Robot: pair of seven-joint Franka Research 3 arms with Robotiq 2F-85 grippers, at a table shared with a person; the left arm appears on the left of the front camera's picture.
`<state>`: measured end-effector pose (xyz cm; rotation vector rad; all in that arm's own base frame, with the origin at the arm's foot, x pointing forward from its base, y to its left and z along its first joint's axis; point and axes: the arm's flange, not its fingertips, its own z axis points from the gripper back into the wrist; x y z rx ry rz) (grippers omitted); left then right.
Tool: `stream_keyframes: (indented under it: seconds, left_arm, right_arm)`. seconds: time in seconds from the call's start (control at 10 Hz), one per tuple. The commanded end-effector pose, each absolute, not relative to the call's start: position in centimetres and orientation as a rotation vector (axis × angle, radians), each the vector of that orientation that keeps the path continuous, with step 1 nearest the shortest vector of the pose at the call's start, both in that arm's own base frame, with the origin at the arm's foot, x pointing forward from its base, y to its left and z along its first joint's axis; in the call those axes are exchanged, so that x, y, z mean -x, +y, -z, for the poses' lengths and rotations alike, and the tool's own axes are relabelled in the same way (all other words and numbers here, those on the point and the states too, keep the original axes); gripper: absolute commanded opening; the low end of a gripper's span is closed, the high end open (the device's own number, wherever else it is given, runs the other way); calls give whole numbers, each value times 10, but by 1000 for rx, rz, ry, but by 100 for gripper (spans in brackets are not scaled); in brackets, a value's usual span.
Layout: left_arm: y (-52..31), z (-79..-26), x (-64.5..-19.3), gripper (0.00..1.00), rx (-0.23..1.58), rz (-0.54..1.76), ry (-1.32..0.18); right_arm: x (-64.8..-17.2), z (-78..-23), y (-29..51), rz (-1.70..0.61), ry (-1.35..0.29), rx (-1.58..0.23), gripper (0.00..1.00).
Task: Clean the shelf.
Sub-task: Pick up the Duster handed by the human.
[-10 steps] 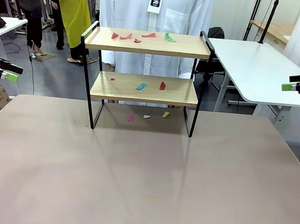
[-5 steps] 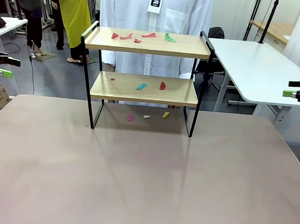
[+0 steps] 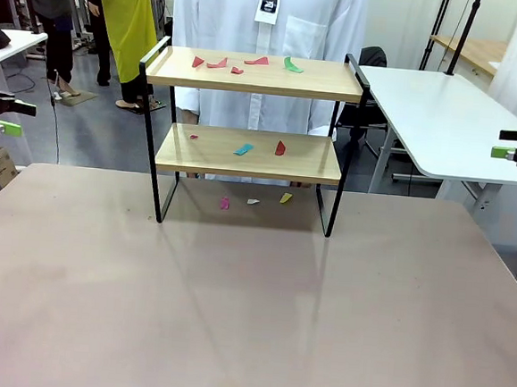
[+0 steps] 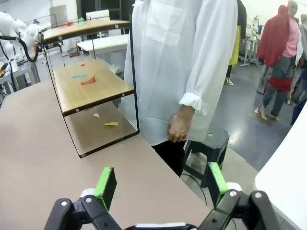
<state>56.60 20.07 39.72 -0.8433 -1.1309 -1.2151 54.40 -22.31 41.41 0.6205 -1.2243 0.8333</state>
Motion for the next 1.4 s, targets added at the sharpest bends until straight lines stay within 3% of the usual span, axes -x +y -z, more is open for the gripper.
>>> stream_keyframes:
  seconds: [0.0, 0.8, 1.3]
  left_arm:
    - [204, -399, -572, 100, 868, 1242, -1177]
    - [204, -383, -585, 100, 867, 1287, -1204]
    - [196, -409, -562, 100, 881, 1267, -1289]
  right_arm:
    - [-558, -411, -230, -869, -1292, -640, 100]
    - [-591, -380, -239, -902, -1303, -684, 100]
    - [-595, -379, -240, -891, -1344, -703, 100]
